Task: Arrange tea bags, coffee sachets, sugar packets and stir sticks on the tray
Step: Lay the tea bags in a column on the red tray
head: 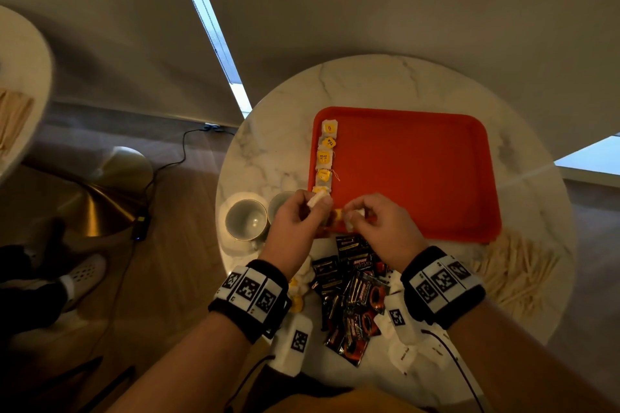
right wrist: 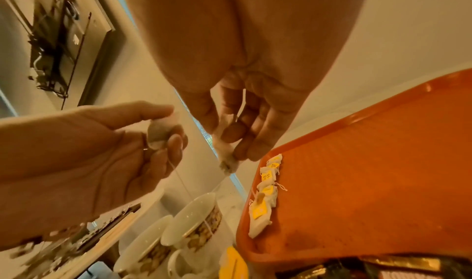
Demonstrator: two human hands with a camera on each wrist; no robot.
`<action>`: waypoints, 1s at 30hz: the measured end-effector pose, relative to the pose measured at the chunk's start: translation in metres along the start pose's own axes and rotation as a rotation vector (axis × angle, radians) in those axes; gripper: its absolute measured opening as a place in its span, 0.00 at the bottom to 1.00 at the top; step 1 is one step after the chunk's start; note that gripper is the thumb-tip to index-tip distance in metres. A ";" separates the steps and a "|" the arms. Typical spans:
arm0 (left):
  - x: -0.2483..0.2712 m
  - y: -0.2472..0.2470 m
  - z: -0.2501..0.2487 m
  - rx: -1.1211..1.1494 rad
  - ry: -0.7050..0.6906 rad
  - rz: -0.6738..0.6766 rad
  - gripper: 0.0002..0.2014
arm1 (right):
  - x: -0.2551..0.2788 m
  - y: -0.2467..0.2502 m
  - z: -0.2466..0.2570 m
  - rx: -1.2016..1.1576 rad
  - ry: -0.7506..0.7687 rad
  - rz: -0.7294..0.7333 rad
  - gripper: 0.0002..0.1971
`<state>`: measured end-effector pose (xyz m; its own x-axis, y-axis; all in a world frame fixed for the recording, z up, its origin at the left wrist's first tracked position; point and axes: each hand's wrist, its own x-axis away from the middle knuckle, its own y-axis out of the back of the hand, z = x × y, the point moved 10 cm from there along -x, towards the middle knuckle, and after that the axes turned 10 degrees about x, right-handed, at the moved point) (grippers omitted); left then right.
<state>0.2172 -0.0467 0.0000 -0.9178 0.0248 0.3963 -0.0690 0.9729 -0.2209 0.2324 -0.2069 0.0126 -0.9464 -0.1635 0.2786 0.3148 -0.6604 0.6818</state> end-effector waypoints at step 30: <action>-0.010 -0.004 -0.015 0.013 -0.040 -0.033 0.08 | 0.011 -0.040 0.017 -0.299 0.058 0.318 0.11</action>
<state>0.2322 -0.0473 0.0107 -0.9299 -0.0162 0.3675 -0.1039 0.9700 -0.2199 0.2102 -0.1694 -0.0001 -0.8110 -0.4283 0.3986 0.5644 -0.7520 0.3404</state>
